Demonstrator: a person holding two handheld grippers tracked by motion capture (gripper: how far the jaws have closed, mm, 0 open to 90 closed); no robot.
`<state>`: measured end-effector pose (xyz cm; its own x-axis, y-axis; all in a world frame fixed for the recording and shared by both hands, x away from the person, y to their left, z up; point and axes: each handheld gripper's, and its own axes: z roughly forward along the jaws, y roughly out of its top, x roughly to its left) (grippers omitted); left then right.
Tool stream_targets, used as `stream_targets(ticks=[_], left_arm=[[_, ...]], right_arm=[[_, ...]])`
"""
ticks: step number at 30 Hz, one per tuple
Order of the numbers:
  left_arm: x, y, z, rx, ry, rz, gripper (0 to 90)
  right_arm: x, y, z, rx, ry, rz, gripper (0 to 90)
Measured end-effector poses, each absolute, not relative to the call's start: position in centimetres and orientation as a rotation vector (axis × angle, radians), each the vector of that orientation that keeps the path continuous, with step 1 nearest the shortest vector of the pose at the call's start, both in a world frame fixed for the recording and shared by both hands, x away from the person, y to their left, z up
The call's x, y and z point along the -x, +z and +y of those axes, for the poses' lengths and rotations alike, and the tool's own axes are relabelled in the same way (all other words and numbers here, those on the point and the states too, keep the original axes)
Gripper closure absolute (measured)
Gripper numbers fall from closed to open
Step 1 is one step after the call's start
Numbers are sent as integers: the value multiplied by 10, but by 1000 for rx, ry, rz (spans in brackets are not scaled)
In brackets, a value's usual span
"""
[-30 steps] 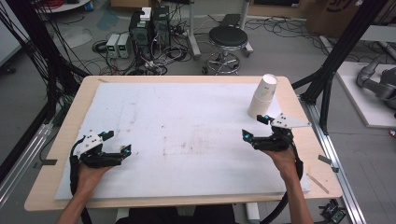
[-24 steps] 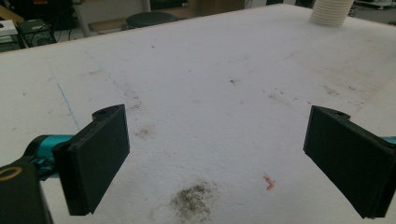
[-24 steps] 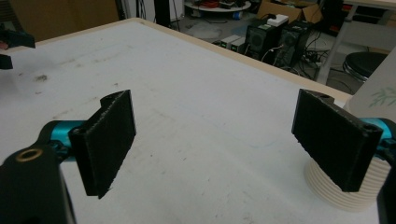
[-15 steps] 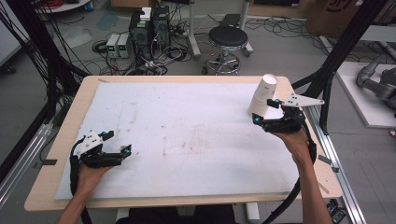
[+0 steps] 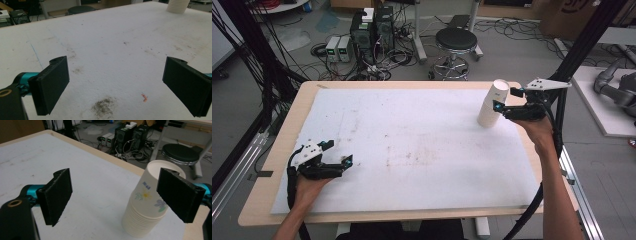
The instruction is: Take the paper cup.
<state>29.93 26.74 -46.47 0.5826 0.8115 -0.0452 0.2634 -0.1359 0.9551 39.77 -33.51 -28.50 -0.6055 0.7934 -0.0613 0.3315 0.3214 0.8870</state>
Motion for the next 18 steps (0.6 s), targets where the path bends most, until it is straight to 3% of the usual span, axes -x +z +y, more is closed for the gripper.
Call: stream_targets(ticks=[18], left_arm=[[-299,-464,267,-1695,606,903,70]], right_arm=[[-434,-272,-343,-1154,1155,2038,133]])
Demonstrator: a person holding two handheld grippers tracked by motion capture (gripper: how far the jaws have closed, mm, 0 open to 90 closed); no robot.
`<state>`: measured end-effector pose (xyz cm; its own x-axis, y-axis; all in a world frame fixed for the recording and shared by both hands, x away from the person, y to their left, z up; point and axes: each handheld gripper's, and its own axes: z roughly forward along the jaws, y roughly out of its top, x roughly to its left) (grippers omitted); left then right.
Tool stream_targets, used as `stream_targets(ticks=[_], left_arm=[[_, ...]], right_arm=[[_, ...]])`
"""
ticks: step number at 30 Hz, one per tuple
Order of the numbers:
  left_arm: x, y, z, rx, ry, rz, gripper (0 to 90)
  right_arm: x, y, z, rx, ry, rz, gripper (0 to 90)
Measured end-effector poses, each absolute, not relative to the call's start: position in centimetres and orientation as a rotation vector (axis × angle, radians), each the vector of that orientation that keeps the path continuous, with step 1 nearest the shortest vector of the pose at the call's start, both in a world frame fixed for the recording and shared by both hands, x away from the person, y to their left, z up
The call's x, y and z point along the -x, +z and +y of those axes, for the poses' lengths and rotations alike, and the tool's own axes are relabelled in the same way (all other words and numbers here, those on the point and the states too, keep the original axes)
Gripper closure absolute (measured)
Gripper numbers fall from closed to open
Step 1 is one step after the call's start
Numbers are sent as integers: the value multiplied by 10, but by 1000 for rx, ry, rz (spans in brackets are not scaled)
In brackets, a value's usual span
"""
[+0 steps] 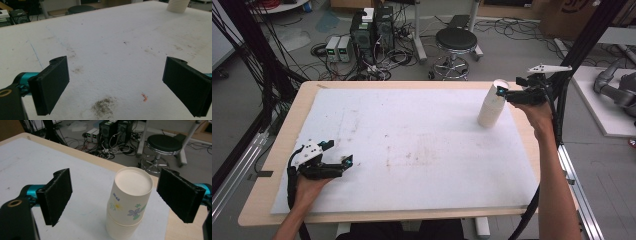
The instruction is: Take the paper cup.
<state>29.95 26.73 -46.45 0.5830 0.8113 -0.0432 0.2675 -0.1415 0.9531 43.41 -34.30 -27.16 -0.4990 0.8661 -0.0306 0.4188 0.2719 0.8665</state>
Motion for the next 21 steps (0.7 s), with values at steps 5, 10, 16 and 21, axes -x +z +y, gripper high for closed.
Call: stream_targets(ticks=[5,10,16,21], left_arm=[[-299,-465,267,-1695,608,904,70],[-299,-464,267,-1695,608,904,70],[-299,-464,267,-1696,607,904,70],[-299,-465,267,-1695,606,905,70]], right_arm=[[-441,-267,-341,-1175,1136,2038,133],[-452,-260,-340,-1215,1100,2049,133],[-459,-255,-339,-1222,1068,2072,133],[-468,-251,-337,-1242,1011,2100,131]])
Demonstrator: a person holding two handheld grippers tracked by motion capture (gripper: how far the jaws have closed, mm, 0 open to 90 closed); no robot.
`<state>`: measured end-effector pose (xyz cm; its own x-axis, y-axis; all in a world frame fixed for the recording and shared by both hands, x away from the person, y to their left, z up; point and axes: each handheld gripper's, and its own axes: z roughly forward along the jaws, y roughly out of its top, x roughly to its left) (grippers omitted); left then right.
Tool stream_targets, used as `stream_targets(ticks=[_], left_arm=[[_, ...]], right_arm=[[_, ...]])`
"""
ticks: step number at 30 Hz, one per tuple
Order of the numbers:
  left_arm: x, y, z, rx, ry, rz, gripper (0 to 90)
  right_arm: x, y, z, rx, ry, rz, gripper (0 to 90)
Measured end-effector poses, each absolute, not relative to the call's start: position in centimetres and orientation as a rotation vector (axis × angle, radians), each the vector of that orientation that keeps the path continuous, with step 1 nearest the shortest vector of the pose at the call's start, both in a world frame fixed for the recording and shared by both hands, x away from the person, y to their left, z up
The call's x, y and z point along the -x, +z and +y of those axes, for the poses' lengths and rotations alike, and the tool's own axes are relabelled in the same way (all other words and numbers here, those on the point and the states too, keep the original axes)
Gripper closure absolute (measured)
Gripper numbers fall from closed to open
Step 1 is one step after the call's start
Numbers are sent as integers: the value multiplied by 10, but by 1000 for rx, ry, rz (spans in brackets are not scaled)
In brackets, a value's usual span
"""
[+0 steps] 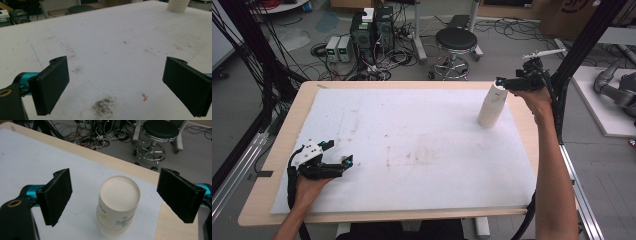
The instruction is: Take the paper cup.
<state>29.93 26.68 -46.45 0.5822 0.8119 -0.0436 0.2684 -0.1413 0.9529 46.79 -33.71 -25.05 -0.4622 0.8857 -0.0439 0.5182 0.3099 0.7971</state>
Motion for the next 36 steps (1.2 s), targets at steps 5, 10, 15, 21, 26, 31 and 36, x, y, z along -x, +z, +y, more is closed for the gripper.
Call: stream_targets(ticks=[5,10,15,21,26,31,36], left_arm=[[-299,-465,267,-1696,606,904,70],[-299,-464,267,-1696,606,903,70],[-299,-465,267,-1695,607,904,70],[-299,-465,267,-1699,609,901,70],[-299,-465,266,-1700,609,901,70],[-299,-465,266,-1701,610,899,70],[-299,-465,266,-1701,609,899,70]], right_arm=[[-476,-251,-335,-1280,958,2109,131],[-483,-257,-333,-1317,881,2124,131],[-491,-257,-330,-1350,850,2143,131],[-498,-259,-327,-1416,794,2168,132],[-500,-262,-325,-1433,766,2181,132],[-500,-263,-323,-1441,740,2181,133],[-502,-265,-320,-1452,709,2178,146]])
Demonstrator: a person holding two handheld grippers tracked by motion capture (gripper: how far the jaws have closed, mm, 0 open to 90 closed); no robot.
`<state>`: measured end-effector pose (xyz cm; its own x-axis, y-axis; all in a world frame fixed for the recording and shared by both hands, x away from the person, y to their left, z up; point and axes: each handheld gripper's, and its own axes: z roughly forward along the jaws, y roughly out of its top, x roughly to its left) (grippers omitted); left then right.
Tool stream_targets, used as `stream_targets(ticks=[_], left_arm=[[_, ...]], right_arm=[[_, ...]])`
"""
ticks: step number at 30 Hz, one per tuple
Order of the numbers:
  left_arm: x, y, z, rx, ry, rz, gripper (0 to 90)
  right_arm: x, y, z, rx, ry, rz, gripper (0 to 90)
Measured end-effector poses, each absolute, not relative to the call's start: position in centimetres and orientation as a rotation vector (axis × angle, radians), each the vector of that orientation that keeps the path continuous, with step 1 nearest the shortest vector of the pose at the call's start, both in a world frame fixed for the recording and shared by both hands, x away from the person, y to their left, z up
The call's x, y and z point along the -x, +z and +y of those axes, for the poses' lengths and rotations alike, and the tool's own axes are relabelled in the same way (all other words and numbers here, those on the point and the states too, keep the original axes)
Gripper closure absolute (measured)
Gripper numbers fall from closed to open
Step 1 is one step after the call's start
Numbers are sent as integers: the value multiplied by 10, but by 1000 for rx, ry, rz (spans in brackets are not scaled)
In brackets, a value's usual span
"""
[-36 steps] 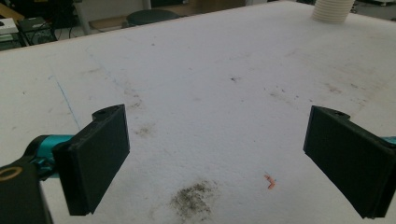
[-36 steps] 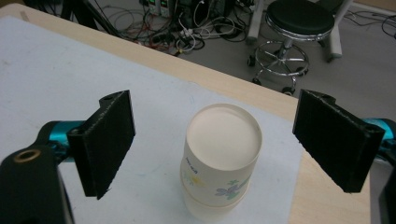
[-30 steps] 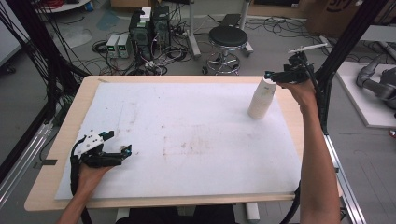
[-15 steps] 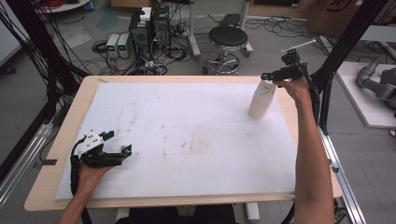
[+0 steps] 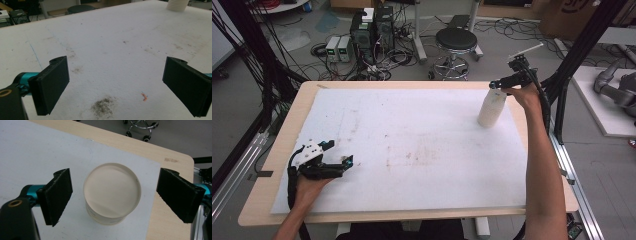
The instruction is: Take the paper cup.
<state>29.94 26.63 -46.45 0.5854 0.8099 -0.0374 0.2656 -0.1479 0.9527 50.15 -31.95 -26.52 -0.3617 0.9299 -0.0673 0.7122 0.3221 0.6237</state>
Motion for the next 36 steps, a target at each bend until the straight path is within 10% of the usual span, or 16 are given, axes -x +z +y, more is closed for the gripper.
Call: stream_targets(ticks=[36], left_arm=[[-299,-464,266,-1709,608,895,70]], right_arm=[[-501,-268,-319,-1466,688,2213,362]])
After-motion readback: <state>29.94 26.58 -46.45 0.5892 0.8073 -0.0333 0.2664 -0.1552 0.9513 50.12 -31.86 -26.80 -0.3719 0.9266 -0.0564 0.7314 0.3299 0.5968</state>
